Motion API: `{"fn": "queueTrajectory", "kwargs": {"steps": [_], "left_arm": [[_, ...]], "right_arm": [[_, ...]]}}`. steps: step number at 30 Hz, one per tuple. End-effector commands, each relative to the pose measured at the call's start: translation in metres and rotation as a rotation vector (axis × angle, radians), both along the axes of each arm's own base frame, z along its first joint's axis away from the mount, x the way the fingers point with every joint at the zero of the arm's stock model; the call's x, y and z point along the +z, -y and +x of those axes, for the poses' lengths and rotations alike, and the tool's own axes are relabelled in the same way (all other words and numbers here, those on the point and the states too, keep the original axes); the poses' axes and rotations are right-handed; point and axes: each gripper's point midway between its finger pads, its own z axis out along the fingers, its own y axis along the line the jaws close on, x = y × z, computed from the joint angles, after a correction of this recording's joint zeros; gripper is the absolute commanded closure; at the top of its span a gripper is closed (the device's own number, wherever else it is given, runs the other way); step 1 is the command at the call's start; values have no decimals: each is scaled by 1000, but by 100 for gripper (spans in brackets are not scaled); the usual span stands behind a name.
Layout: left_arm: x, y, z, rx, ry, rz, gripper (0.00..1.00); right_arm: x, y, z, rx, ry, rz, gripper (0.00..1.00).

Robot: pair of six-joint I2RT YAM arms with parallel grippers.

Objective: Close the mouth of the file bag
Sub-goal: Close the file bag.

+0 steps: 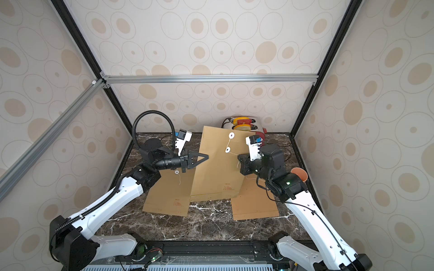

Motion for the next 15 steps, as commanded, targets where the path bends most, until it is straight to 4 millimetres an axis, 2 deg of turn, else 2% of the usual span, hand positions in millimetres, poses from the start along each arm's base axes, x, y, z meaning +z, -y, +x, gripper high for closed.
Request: {"fn": "queueTrajectory", "kwargs": {"steps": [1,15], "left_arm": [[25,-4,-10,-13,76,-49,100],[22,-2,-8,-14,69,-40,100]], "right_arm": [[-1,4,-2,19,-26,-38,100],[42,-9,6,125,-16,-134,100]]}}
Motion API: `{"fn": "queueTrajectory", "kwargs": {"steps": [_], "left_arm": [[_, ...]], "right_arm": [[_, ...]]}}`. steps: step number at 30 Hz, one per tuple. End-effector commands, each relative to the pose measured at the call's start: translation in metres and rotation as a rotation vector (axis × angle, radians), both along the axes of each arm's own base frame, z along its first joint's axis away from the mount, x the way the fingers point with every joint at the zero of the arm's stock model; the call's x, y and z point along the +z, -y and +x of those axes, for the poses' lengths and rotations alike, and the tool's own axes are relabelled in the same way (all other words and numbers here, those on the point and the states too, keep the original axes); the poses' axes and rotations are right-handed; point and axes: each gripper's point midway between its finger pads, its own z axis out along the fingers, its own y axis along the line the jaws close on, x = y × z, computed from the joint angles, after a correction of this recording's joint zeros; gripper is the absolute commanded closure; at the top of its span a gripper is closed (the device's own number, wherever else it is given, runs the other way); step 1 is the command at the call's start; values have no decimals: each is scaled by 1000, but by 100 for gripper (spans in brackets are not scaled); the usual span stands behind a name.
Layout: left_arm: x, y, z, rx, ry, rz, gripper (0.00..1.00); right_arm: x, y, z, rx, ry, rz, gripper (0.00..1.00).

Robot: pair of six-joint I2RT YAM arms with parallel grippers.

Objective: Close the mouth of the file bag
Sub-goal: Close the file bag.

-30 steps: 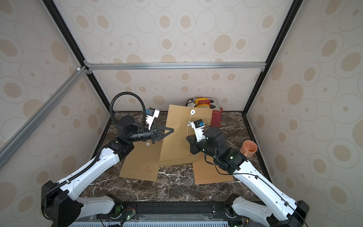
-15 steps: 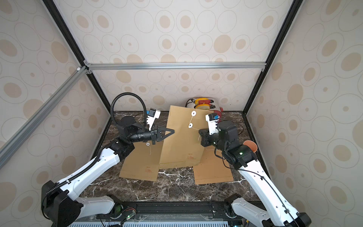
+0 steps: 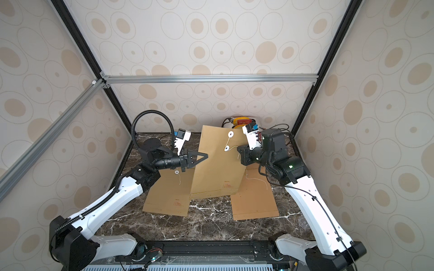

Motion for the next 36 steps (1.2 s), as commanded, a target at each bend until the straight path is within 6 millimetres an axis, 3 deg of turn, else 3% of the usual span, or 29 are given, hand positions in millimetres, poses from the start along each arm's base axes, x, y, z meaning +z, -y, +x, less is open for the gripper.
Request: {"fn": "queueTrajectory", "kwargs": {"steps": [1,10,28,36], "left_arm": [[22,-2,-8,-11,65,-37,100],[21,-2,-8,-12,65,-36,100],[20,-1,-7,-13,64,-33,100],[19,-1,-6,-12,60,-32,100]], "right_arm": [[6,0,-4,29,-10,-26,100],[24,-18,-2,99,-24,37,100],[45,-23,4,113,7,44,100],[55,-39,-6,178,11,88,100]]}}
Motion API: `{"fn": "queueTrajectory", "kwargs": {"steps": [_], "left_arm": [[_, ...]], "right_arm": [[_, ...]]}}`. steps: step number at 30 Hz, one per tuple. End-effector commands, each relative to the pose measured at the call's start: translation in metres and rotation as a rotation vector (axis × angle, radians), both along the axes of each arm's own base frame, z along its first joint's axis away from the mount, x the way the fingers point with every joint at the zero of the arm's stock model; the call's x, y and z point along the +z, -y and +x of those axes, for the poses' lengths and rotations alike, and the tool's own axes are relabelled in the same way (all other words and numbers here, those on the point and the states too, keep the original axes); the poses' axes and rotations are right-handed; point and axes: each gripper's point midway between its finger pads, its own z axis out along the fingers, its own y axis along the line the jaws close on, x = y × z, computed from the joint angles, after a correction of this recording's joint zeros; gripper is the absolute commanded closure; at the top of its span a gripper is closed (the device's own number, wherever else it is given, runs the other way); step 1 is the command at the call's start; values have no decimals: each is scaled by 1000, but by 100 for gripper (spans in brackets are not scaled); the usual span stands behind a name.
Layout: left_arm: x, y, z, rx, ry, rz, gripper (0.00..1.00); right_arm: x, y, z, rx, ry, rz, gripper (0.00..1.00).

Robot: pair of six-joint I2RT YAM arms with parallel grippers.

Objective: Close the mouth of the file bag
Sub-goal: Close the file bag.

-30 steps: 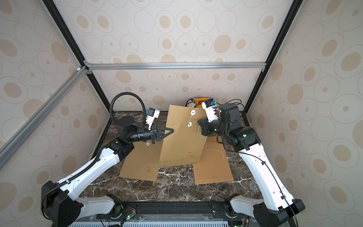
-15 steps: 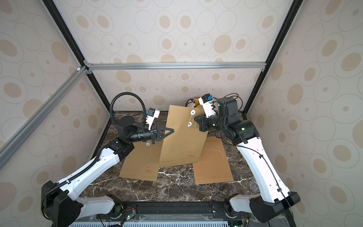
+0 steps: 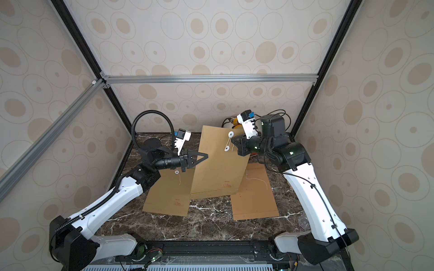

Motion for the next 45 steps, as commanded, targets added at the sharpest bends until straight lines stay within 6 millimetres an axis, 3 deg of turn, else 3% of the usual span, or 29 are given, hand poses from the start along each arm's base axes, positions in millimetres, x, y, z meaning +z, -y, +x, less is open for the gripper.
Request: {"fn": "queueTrajectory", "kwargs": {"steps": [1,21,30,45], "left_arm": [[19,-1,-6,-11,59,-32,100],[19,-1,-6,-10,58,-32,100],[20,-2,-6,-7,64,-34,100],[22,-2,-8,-8,67,-41,100]], "right_arm": [[13,-13,-8,49,19,26,100],[0,-63,-35,166,9,-1,100],[-15,-50,-40,115,22,-7,100],[-58,-25,-35,-11,20,9,100]]}}
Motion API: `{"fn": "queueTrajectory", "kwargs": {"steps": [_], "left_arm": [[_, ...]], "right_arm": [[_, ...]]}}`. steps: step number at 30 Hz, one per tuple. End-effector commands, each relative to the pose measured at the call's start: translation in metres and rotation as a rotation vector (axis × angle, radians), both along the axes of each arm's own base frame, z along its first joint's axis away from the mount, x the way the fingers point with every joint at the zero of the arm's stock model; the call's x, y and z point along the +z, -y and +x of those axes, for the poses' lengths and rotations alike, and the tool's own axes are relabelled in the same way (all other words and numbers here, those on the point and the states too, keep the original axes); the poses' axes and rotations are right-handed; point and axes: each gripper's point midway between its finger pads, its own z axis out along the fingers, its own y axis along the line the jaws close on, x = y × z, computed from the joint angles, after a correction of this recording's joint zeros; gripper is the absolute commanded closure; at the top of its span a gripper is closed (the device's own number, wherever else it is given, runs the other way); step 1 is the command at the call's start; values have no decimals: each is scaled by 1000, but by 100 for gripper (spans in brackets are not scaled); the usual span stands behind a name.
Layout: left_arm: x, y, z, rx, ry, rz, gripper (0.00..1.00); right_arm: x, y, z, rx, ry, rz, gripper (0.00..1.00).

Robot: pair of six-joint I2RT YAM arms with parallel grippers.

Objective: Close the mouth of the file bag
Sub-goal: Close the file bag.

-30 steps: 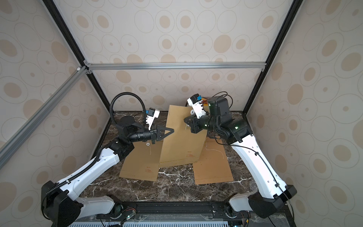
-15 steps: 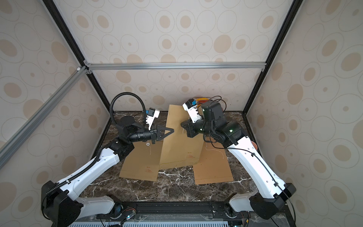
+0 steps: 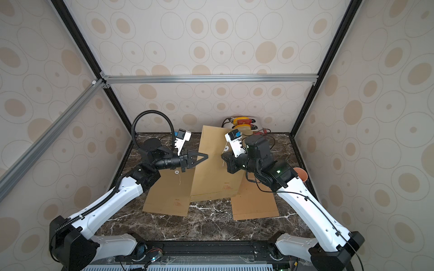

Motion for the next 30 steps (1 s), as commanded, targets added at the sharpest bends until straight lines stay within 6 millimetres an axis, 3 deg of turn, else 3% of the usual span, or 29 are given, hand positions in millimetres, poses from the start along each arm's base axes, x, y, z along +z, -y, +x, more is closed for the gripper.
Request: {"fn": "queueTrajectory", "kwargs": {"steps": [1,16,30], "left_arm": [[22,-3,-8,-9,66,-42,100],[23,-3,-8,-10,68,-45,100],[21,-2,-7,-11,62,-43,100]], "right_arm": [[-1,7,2,-38,8,27,100],[-13,32,19,-123,-13,10,100],[-2,51,24,-165,7,24,92]]}}
